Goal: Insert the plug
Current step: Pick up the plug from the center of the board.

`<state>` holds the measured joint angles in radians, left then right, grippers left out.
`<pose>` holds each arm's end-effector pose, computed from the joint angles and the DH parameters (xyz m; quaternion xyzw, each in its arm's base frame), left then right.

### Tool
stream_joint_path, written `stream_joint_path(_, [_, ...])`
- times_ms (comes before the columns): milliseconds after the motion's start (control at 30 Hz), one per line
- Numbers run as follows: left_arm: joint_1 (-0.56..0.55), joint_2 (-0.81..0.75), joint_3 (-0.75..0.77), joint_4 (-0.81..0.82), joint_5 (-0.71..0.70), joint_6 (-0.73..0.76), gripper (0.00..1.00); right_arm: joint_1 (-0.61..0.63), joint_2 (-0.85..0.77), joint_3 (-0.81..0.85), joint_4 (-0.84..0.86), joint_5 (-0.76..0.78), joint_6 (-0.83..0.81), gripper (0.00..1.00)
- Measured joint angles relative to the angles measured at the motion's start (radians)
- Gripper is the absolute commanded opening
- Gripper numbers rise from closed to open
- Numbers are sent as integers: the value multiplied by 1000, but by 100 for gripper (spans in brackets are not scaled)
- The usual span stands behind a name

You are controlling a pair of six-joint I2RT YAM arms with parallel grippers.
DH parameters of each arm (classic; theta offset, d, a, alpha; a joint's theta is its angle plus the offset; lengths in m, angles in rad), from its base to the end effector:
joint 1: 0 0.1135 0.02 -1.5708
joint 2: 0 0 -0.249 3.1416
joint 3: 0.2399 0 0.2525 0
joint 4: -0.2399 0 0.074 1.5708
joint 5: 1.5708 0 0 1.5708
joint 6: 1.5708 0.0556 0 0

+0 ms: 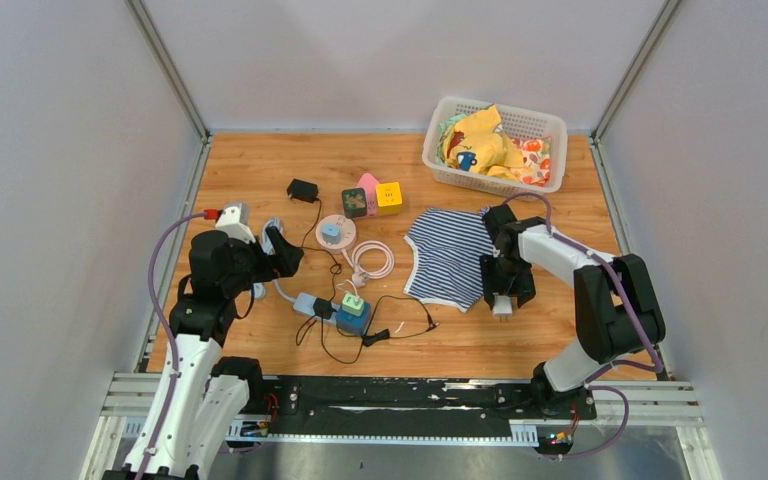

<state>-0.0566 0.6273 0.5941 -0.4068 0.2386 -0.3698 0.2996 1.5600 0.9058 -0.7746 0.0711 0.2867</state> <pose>0.1803 -0.0234 0.2569 -0.0678 0.8381 -0.2108 0.4986 0.2561 0.0750 0.1327 -0.0039 0.9968 -0.0135 0.0781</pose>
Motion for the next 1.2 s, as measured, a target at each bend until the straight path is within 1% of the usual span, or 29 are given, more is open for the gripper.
stream_joint_path(200, [0, 2, 0, 0, 1, 0, 94, -27, 0, 2, 26, -19, -12, 58])
stream_joint_path(367, [0, 5, 0, 0, 1, 0, 93, -32, 0, 2, 57, -41, -21, 56])
stream_joint_path(400, [0, 5, 0, 0, 1, 0, 93, -32, 0, 1, 61, -43, -21, 55])
stream_joint_path(600, [0, 5, 0, 0, 2, 0, 91, -32, -12, -13, 82, -47, -13, 37])
stream_joint_path(667, [0, 5, 0, 0, 5, 0, 90, -32, -29, -16, 81, -52, -6, 34])
stream_joint_path(900, [0, -1, 0, 0, 32, -1, 85, -32, -161, -16, 64, -125, 32, 33])
stream_joint_path(1067, [-2, -11, 0, 15, 111, -27, 82, -16, -249, -3, 49, -206, 90, 33])
stream_joint_path(1200, [-3, -24, 0, 45, 175, -75, 81, 29, -290, 27, 86, -292, 174, 32])
